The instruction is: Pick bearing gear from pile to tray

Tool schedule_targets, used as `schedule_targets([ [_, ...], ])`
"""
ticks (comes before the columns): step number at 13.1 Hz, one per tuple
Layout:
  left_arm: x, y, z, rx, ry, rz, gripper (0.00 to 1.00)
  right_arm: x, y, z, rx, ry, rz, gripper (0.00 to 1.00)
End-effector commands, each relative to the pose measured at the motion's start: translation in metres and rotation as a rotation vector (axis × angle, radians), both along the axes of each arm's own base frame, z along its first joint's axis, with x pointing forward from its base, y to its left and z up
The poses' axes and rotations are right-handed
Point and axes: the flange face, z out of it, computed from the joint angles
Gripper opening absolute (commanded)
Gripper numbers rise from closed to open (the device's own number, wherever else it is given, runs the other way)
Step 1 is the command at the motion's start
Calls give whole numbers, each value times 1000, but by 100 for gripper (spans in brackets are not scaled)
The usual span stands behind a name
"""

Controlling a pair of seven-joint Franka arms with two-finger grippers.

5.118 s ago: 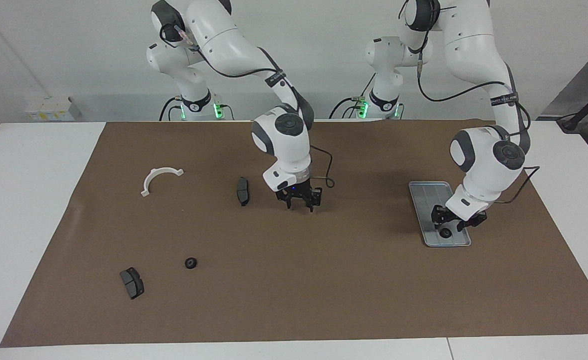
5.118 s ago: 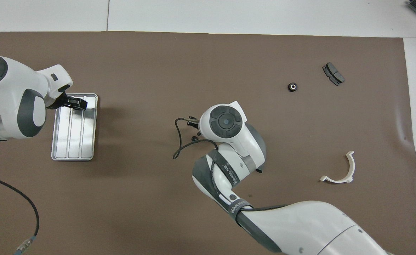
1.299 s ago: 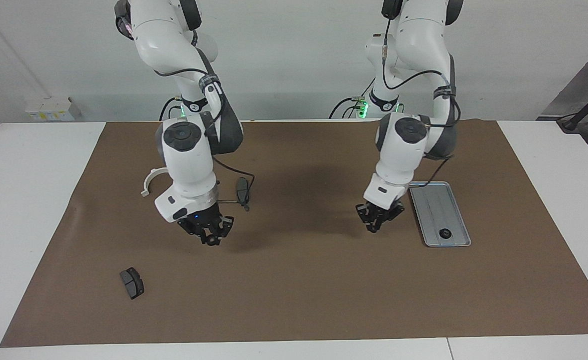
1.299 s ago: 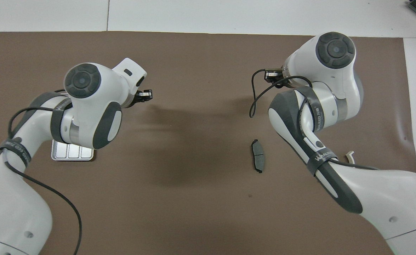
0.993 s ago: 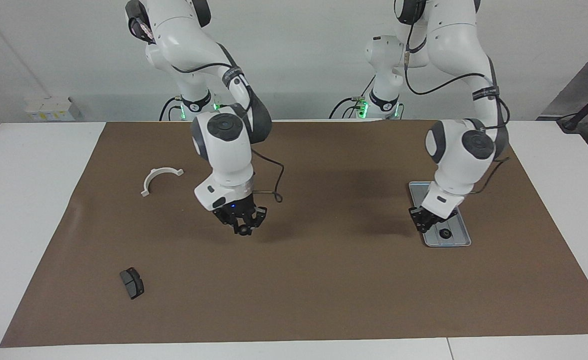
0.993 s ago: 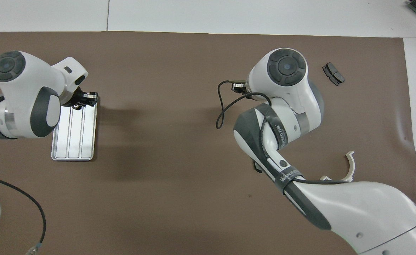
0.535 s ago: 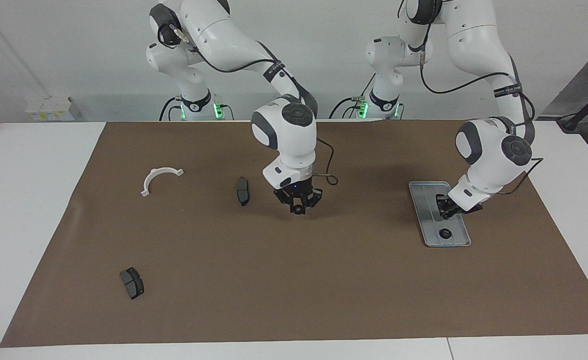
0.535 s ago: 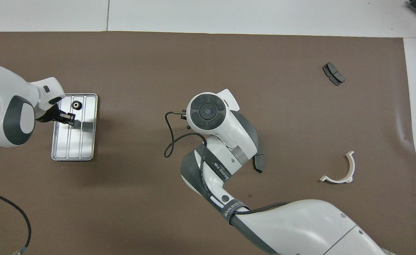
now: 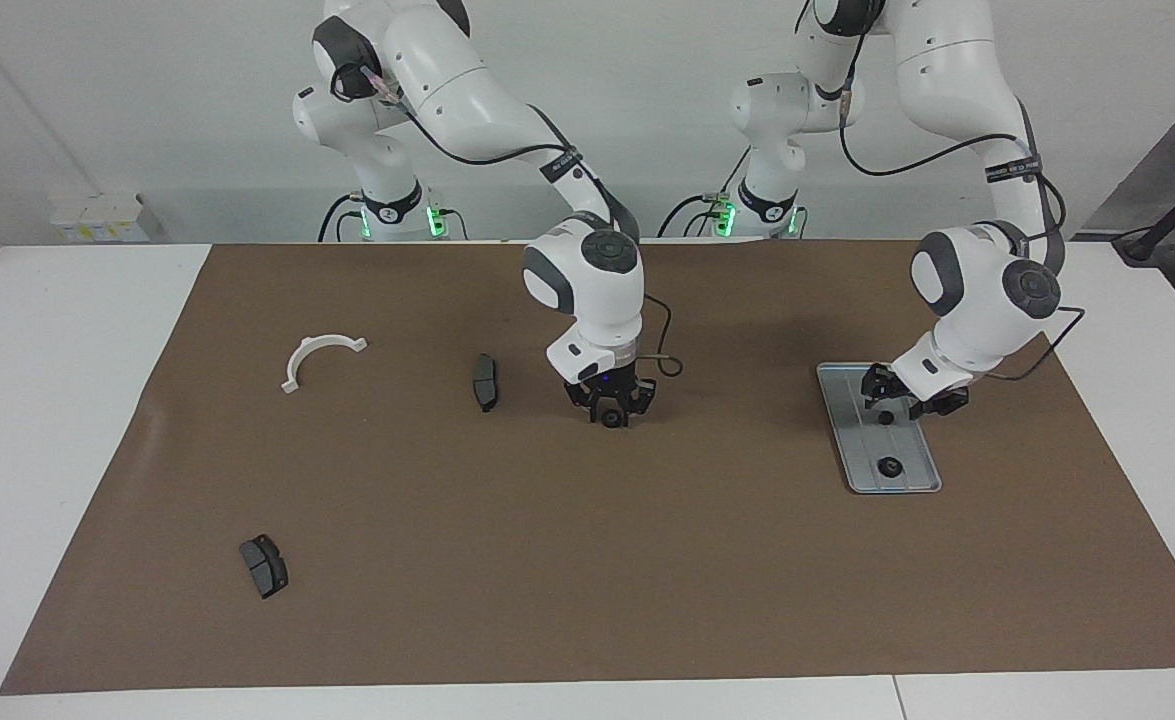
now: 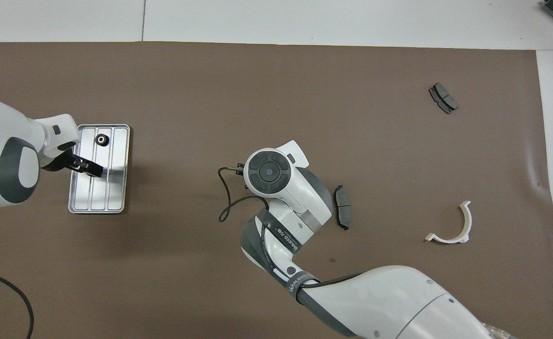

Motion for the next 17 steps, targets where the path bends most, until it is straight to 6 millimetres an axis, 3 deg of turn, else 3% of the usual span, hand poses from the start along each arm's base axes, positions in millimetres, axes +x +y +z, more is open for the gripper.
schedule_targets([
  [1, 23, -38, 41, -12, -94, 127, 100, 12, -21, 25, 9, -43, -31, 100],
  [5, 12, -193, 46, -73, -199, 342, 100, 45, -110, 91, -16, -79, -25, 100],
  [8, -21, -294, 41, -174, -295, 396, 99, 49, -185, 132, -70, -58, 24, 100],
  [10, -39, -348, 25, -214, -312, 373, 90, 45, -226, 150, -100, -42, 51, 100],
  [13, -57, -397, -13, -250, -337, 304, 85, 37, -282, 189, -60, 9, 100, 100],
  [17, -75, -418, -37, -237, -317, 253, 78, 14, -337, 251, -74, 45, 170, 100],
])
